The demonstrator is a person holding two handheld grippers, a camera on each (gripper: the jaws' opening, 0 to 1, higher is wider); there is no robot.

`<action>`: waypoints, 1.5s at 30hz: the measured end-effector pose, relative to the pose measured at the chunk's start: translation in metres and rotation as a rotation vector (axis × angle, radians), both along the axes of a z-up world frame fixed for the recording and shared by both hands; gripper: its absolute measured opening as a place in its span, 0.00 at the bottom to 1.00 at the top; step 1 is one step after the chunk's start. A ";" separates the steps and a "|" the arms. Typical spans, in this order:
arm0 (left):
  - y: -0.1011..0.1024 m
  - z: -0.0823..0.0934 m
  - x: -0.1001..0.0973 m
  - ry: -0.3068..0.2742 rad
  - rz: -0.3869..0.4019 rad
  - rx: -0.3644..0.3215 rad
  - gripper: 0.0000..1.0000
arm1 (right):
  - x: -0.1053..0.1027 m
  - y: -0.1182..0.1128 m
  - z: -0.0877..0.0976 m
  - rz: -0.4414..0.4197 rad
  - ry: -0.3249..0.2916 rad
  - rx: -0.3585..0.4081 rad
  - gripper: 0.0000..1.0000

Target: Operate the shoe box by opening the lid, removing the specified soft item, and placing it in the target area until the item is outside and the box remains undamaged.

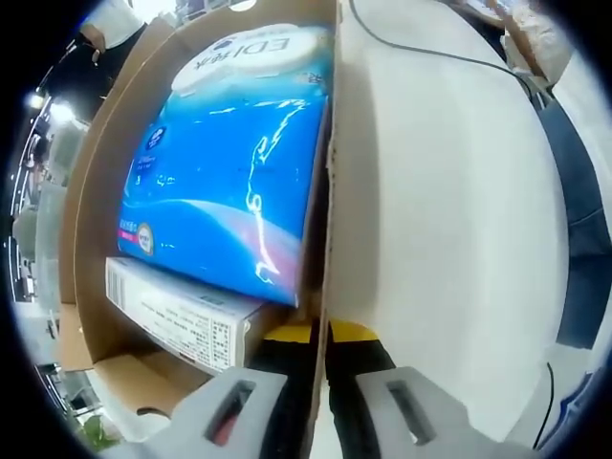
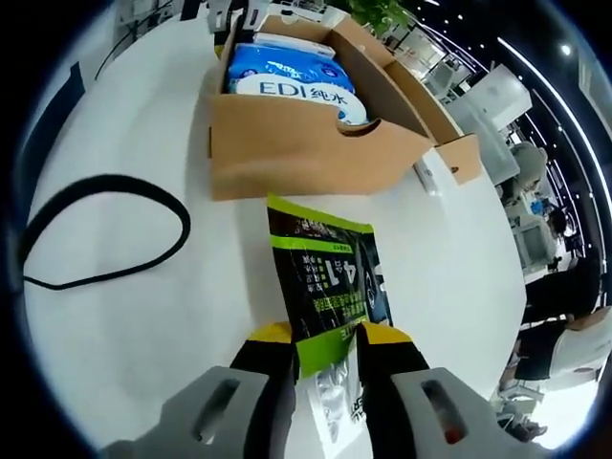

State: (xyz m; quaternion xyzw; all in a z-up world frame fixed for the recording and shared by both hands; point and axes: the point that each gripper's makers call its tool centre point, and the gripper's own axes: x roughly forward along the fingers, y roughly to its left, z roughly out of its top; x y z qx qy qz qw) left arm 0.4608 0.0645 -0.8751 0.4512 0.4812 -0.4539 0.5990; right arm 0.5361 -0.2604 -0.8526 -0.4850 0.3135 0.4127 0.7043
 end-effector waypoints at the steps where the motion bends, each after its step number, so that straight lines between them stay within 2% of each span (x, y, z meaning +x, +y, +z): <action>1: 0.000 0.000 0.000 0.000 0.000 0.000 0.02 | -0.001 0.000 0.001 0.000 0.001 0.000 0.22; 20: -0.003 0.003 -0.003 0.000 -0.004 0.002 0.02 | -0.017 -0.006 0.006 -0.025 0.028 0.004 0.23; 31: -0.002 0.004 -0.001 -0.002 -0.003 0.001 0.02 | -0.008 -0.004 0.004 -0.063 0.028 0.055 0.25; 33: -0.002 0.004 -0.002 -0.002 -0.004 0.001 0.02 | -0.003 -0.002 0.005 -0.116 0.033 0.108 0.26; 36: -0.001 0.003 -0.001 -0.001 -0.002 -0.002 0.02 | 0.006 -0.007 0.006 -0.172 0.028 0.133 0.30; 37: 0.000 0.002 0.000 0.000 0.000 -0.002 0.02 | 0.009 -0.005 0.007 -0.199 0.028 0.181 0.31; 40: 0.000 0.002 0.000 0.001 0.002 -0.004 0.02 | 0.016 -0.010 0.003 -0.367 0.060 0.312 0.33; 45: -0.001 0.003 -0.001 0.001 0.004 -0.007 0.02 | 0.021 -0.020 0.001 -0.543 0.083 0.456 0.38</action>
